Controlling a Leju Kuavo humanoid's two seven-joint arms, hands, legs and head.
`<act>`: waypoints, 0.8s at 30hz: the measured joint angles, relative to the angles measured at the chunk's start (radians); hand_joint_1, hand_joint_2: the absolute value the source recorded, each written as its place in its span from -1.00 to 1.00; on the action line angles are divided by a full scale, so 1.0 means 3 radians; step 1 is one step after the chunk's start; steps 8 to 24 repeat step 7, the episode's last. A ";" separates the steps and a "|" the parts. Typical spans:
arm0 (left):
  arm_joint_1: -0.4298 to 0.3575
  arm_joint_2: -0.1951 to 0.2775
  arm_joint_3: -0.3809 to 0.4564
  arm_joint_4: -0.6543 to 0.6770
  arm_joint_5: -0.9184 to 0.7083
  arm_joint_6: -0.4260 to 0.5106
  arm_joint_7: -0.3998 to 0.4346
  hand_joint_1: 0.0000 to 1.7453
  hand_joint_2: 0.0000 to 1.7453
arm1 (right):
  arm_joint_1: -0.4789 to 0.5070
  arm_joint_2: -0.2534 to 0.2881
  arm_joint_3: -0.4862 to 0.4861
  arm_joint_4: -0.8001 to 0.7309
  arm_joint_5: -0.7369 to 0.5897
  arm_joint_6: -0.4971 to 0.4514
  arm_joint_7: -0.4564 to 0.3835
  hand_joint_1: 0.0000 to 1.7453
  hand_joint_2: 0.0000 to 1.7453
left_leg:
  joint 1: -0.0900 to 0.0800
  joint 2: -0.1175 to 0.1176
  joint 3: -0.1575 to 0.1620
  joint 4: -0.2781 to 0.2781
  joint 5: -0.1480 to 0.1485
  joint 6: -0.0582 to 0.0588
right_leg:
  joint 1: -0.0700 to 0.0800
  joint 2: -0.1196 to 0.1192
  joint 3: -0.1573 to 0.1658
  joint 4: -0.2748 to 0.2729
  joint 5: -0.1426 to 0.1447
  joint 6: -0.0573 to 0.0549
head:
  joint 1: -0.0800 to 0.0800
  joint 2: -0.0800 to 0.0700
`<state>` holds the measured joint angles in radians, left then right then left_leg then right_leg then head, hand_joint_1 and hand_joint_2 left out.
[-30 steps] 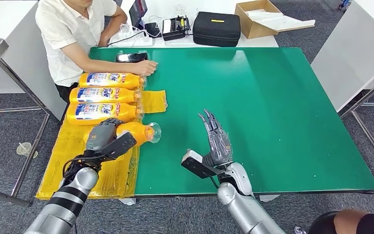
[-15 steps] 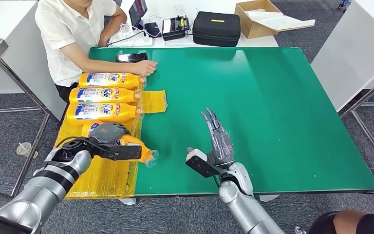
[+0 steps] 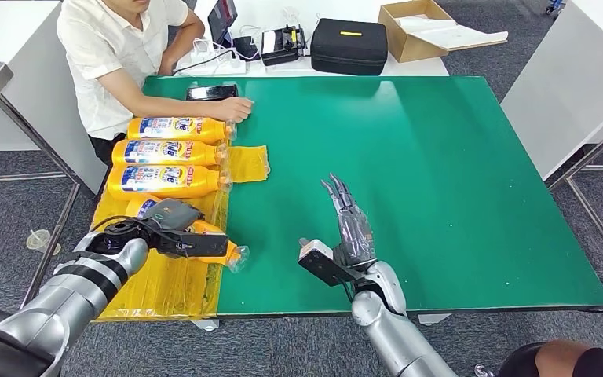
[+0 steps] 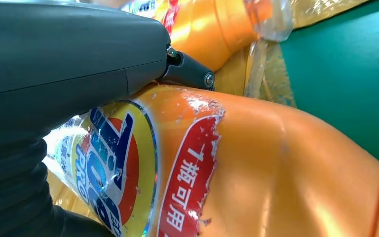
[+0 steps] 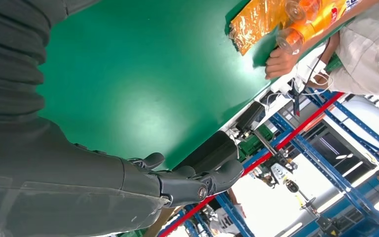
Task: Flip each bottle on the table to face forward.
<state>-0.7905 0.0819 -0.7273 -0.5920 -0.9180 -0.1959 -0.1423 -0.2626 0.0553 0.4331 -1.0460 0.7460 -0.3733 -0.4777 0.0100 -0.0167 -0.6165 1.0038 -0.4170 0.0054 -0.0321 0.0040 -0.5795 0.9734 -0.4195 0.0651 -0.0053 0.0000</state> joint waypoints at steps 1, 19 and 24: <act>-0.0007 -0.0003 0.0000 0.0027 0.0034 -0.0012 -0.0001 -0.75 1.00 | 0.0000 0.0001 -0.0003 0.0004 -0.0004 -0.0002 -0.0002 -1.00 1.00 | 0.0000 0.0000 0.0000 0.0000 0.0000 0.0000 | 0.0000 0.0000 0.0000 0.0000 0.0000 0.0000 | 0.0000 0.0000; -0.0061 -0.0016 -0.0007 0.0108 0.0122 -0.0147 0.0000 -1.00 1.00 | -0.0001 0.0016 -0.0014 0.0041 -0.0044 -0.0011 -0.0042 -1.00 1.00 | 0.0000 0.0000 0.0001 0.0000 0.0000 0.0000 | 0.0000 0.0000 0.0001 0.0000 0.0000 0.0000 | 0.0000 0.0000; -0.0061 -0.0016 -0.0007 0.0108 0.0122 -0.0147 0.0000 -1.00 1.00 | -0.0001 0.0016 -0.0014 0.0041 -0.0044 -0.0011 -0.0042 -1.00 1.00 | 0.0000 0.0000 0.0001 0.0000 0.0000 0.0000 | 0.0000 0.0000 0.0001 0.0000 0.0000 0.0000 | 0.0000 0.0000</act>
